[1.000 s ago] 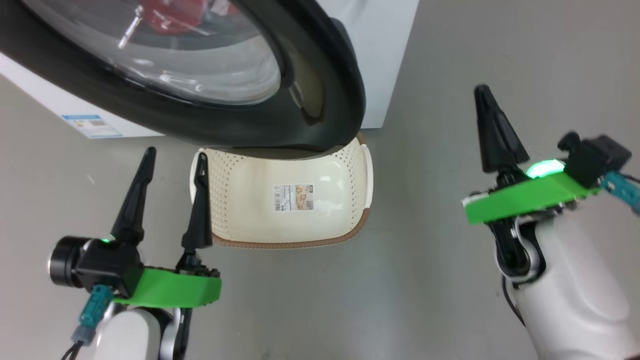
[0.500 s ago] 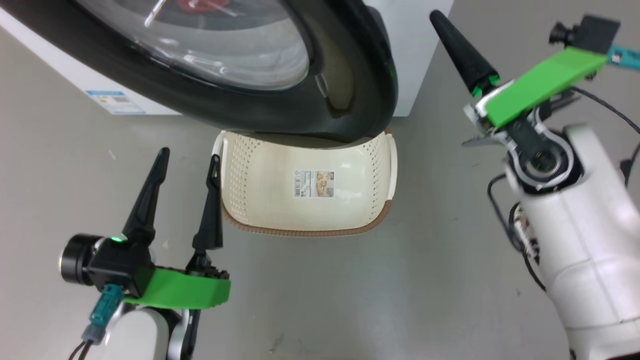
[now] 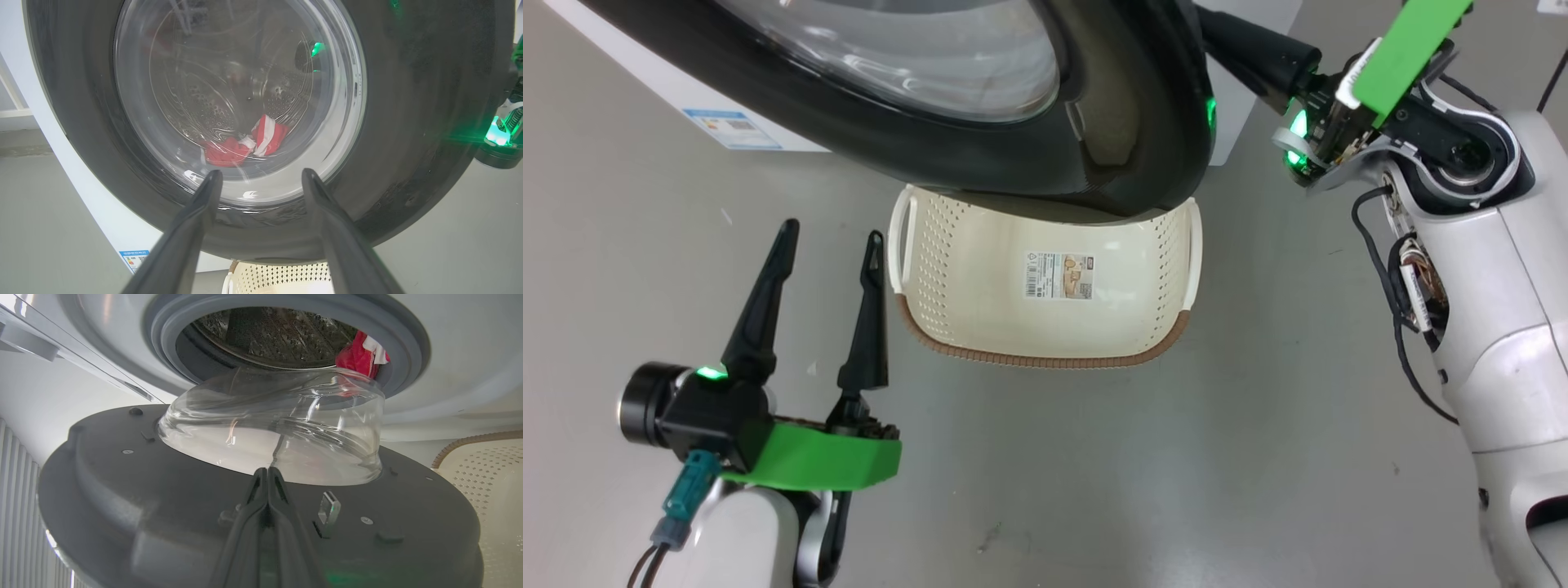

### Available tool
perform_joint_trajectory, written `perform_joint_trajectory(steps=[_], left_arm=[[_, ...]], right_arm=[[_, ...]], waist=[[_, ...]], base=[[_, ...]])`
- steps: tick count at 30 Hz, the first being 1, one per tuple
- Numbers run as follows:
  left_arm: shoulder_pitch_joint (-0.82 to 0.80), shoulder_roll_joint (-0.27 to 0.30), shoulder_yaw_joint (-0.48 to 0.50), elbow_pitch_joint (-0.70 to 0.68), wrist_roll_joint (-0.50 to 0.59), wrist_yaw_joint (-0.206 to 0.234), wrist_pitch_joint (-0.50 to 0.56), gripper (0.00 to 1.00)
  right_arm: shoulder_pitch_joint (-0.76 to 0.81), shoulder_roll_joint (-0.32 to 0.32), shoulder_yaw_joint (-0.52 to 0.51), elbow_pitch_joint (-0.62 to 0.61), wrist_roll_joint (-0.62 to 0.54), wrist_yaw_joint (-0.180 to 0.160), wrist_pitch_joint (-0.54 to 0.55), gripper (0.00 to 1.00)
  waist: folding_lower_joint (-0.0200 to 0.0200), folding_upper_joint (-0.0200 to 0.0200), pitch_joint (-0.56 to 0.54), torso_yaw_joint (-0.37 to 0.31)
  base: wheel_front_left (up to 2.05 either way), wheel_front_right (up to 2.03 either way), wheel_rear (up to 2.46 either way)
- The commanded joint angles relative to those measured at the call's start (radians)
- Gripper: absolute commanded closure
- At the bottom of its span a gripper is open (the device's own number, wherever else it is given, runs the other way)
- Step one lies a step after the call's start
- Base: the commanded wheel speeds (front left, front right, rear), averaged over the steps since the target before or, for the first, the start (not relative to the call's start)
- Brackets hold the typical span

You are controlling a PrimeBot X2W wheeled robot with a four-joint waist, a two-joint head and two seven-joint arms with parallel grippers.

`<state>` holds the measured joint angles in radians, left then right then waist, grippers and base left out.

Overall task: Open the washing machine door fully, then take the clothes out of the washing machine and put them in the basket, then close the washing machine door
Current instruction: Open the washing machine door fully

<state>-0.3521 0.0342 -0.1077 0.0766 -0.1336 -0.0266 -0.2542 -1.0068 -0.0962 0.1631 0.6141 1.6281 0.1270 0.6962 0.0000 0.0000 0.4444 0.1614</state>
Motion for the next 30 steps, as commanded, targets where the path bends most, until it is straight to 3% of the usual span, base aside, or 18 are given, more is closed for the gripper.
perform_joint_trajectory(steps=[1,17,30], left_arm=[[-0.012,0.016,0.027,-0.027,-0.004,0.006,-0.008,0.00],[-0.009,0.016,0.024,-0.014,-0.008,0.016,-0.008,0.00],[0.019,0.016,0.033,0.020,-0.002,0.020,-0.008,0.00]], right_arm=[[-0.024,0.007,0.019,-0.023,-0.009,0.004,0.005,1.00],[0.041,0.012,0.058,-0.095,-0.013,0.004,0.048,1.00],[0.207,0.021,0.104,-0.183,-0.006,0.004,0.074,1.00]], waist=[[0.0000,0.0000,0.003,0.004],[0.0000,0.0000,-0.022,0.009],[0.0000,0.0000,-0.114,0.033]], base=[[0.00,0.00,0.00],[0.00,0.00,0.00],[0.00,0.00,0.00]])
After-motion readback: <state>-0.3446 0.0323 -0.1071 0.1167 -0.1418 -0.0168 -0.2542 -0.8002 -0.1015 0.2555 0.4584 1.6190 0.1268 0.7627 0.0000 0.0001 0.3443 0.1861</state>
